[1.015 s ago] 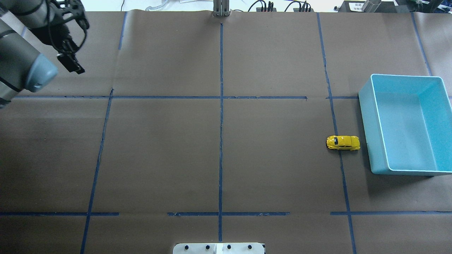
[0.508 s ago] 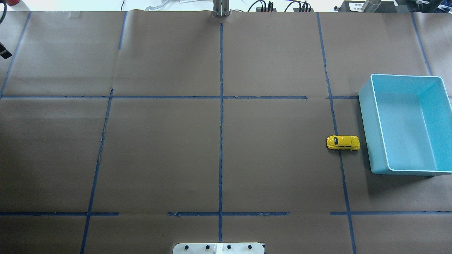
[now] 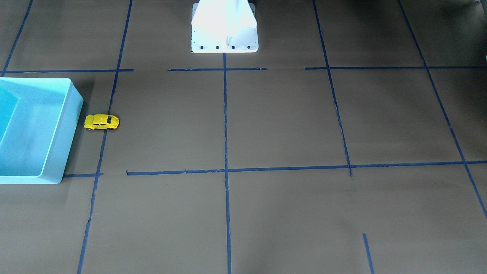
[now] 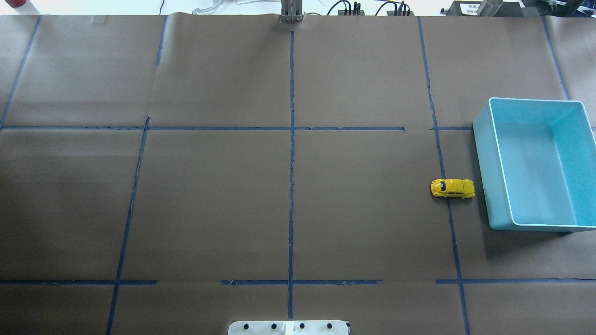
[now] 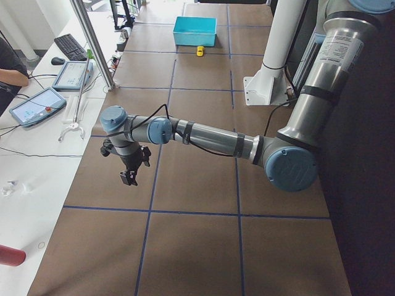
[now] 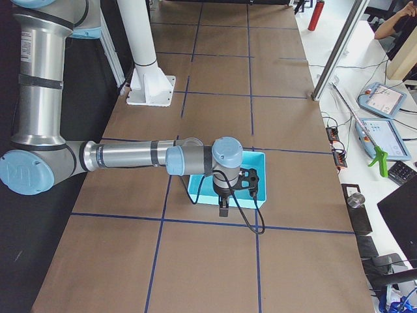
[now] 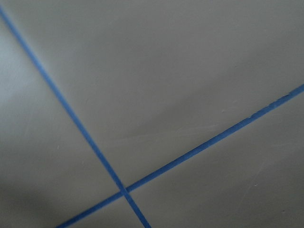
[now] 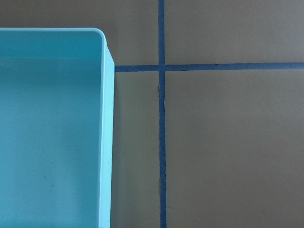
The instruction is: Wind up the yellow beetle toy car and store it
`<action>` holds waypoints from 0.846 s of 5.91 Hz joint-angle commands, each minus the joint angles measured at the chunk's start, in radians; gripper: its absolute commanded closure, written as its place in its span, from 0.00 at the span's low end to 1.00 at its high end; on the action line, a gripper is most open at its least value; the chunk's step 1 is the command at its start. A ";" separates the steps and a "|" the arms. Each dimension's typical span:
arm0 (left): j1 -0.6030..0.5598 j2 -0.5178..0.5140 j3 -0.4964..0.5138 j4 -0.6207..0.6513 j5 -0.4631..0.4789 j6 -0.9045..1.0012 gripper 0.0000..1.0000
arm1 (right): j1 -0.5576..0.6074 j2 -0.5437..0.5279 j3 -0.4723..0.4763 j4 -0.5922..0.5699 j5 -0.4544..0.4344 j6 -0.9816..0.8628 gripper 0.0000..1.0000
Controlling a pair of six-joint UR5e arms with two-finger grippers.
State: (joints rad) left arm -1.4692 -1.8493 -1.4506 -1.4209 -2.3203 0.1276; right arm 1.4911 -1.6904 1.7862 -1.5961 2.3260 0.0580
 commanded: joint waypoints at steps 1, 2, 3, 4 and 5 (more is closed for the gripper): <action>-0.083 0.100 -0.008 -0.009 -0.030 -0.111 0.00 | -0.083 0.037 -0.011 0.002 -0.036 0.005 0.00; -0.106 0.126 -0.008 -0.009 -0.045 -0.144 0.00 | -0.089 0.037 -0.002 0.007 -0.034 -0.012 0.00; -0.109 0.128 -0.010 -0.010 -0.048 -0.178 0.00 | -0.110 0.047 0.045 0.005 -0.036 -0.013 0.00; -0.109 0.130 -0.010 -0.042 -0.047 -0.175 0.00 | -0.130 0.066 0.086 0.031 -0.018 -0.012 0.00; -0.109 0.142 -0.004 -0.079 -0.045 -0.177 0.00 | -0.162 0.098 0.116 0.041 -0.013 -0.013 0.00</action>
State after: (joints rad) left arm -1.5776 -1.7164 -1.4581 -1.4686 -2.3663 -0.0460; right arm 1.3561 -1.6188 1.8700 -1.5677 2.3060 0.0455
